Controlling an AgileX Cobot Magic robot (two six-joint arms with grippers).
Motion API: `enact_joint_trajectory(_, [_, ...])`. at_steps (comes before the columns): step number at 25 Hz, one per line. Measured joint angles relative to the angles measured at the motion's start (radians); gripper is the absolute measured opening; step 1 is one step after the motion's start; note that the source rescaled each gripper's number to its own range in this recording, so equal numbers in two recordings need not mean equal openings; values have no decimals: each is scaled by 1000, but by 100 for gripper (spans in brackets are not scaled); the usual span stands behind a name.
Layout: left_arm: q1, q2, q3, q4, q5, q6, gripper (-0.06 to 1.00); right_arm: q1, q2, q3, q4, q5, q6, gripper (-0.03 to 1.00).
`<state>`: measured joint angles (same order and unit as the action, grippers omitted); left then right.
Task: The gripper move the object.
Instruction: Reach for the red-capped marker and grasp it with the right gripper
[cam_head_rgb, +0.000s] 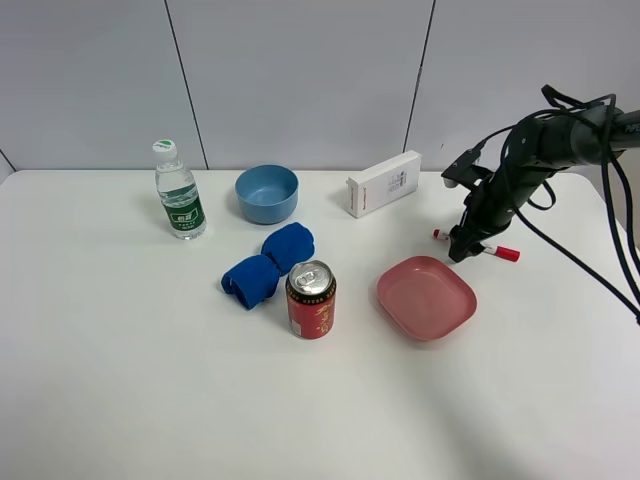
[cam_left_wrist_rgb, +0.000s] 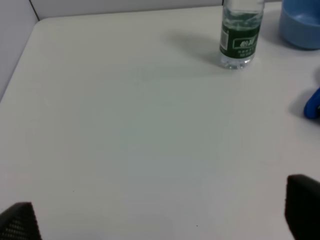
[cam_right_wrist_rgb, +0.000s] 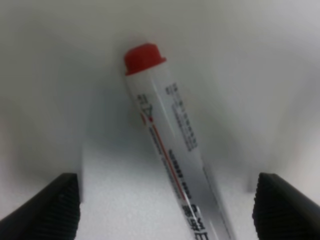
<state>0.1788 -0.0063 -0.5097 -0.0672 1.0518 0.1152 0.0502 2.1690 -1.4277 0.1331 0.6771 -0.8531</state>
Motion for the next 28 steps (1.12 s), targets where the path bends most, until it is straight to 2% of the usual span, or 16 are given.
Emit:
enact_joint_trajectory(10, [0, 0, 0, 0, 0, 0, 100, 0, 0, 0, 83, 50, 12, 65])
enact_joint_trajectory(17, [0, 0, 0, 0, 0, 0, 100, 0, 0, 0, 71, 26, 12, 63])
enact_joint_trajectory(20, [0, 0, 0, 0, 0, 0, 100, 0, 0, 0, 47, -4, 12, 52])
enact_joint_trajectory(27, [0, 0, 0, 0, 0, 0, 100, 0, 0, 0, 34, 6, 12, 0])
enact_joint_trajectory(28, [0, 0, 0, 0, 0, 0, 100, 0, 0, 0, 34, 10, 17, 0])
